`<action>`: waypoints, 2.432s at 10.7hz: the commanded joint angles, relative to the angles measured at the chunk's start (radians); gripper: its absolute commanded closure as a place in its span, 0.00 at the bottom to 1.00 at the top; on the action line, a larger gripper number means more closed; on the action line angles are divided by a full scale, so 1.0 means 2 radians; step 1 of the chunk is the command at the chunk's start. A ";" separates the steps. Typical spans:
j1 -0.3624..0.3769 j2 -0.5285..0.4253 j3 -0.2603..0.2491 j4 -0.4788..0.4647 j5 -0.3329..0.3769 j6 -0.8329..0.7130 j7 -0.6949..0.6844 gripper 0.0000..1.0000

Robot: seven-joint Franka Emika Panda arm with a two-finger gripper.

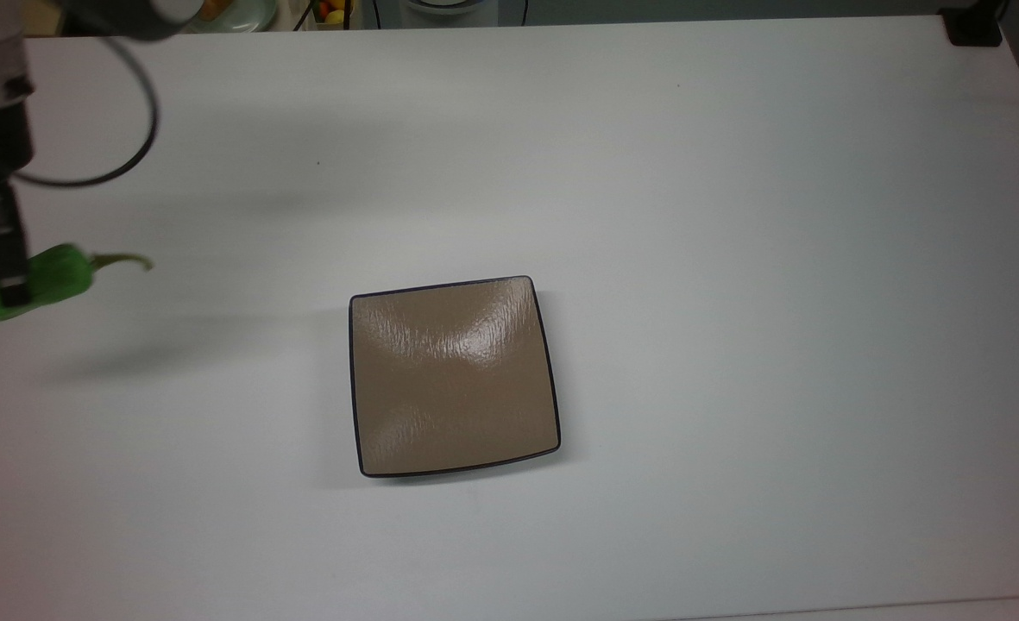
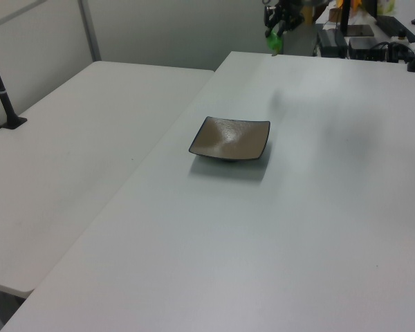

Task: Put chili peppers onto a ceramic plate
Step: 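Lift the grasped chili pepper up off the table, then carry the chili pepper over the tan plate and lower it, then open the gripper to release the chili pepper onto the plate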

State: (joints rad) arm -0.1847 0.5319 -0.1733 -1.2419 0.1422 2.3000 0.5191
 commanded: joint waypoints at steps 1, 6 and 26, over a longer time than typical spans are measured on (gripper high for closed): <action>0.026 -0.057 0.017 -0.038 0.009 -0.073 -0.065 0.95; 0.048 -0.085 0.096 -0.038 0.009 -0.179 -0.199 0.96; 0.087 0.028 0.153 -0.128 0.005 0.078 -0.438 1.00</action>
State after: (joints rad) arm -0.0263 0.5830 0.1351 -1.4779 0.1437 2.4079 -0.3374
